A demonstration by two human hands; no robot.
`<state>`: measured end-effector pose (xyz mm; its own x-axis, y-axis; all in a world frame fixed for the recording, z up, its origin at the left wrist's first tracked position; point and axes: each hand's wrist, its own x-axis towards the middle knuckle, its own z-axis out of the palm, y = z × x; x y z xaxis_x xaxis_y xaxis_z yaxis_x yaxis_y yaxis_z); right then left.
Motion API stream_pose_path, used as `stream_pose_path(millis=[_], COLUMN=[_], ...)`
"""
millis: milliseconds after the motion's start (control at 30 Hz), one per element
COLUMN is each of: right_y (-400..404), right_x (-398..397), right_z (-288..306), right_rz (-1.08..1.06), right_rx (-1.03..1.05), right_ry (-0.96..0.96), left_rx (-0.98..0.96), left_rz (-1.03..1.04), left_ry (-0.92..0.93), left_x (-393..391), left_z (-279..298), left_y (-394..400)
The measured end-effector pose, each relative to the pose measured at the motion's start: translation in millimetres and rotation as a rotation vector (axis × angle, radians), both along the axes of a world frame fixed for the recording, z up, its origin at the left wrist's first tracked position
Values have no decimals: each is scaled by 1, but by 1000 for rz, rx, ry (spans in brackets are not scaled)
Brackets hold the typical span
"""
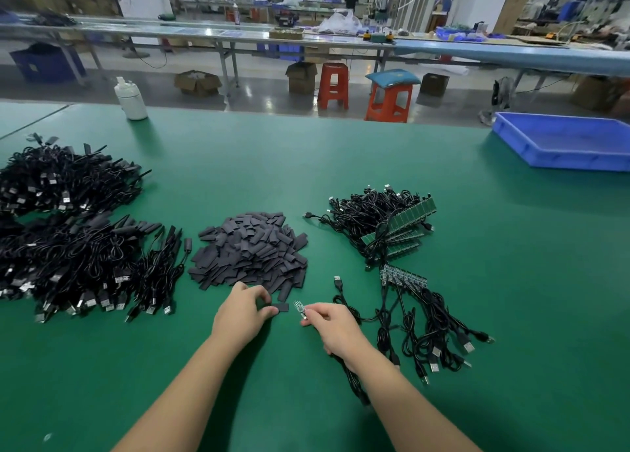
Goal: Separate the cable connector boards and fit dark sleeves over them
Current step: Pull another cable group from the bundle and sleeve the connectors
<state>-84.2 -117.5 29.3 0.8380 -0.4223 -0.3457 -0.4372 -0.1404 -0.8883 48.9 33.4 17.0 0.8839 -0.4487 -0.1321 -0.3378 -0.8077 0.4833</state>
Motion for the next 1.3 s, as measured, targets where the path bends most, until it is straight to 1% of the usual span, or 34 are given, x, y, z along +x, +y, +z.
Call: stream_pose_path(millis=[167, 267, 400, 433, 467, 500, 567, 667, 767, 833, 900, 1000, 1033, 1133, 1300], right_y=[-6, -9, -12, -13, -14, -14, -14, -12, -10, -9, -8, -9, -9, -11, -13], right_x=[-3, -4, -3, -3, -3, -4, -4, -4, -4, -5, -5, -5, -6, -7, -8], right_z=[-4, -6, -6, -6, -6, -6, -8, -11, -12, -13, -14, -14, -14, -16, -18], right_rz=[13, 19, 21, 19, 20, 27, 45, 43, 46, 45, 44, 49, 48, 39, 12], right_rx=[67, 83, 93, 95, 100, 105, 117, 144, 134, 114, 104, 121, 129, 146, 185], right_ry=[-9, -6, 6, 16, 25, 30, 28, 15, 18, 17, 6, -23, -30, -46, -69], left_rx=[-11, -34, -240, -272, -267, -222, -67, 76, 143, 149, 37, -286, -360, -435, -479], left_rz=[-14, -70, -170, -189, -214, -249, -341, -400, -356, -347, -341, -297, -279, -253, -193], left_ry=[38, 50, 206, 202, 149, 63, -78, -124, -213, -263, -224, -48, -6, 52, 53], left_x=[0, -1, -11, -14, -15, -15, -16, -16, -18, -19, -19, -22, -24, -30, -32], left_z=[2, 5, 11, 11, 11, 9, 6, -1, -1, 1, 1, 2, 2, 0, -1], left_y=[-5, -6, -2, -1, 0, 1, 3, 6, 9, 11, 11, 11, 11, 10, 7])
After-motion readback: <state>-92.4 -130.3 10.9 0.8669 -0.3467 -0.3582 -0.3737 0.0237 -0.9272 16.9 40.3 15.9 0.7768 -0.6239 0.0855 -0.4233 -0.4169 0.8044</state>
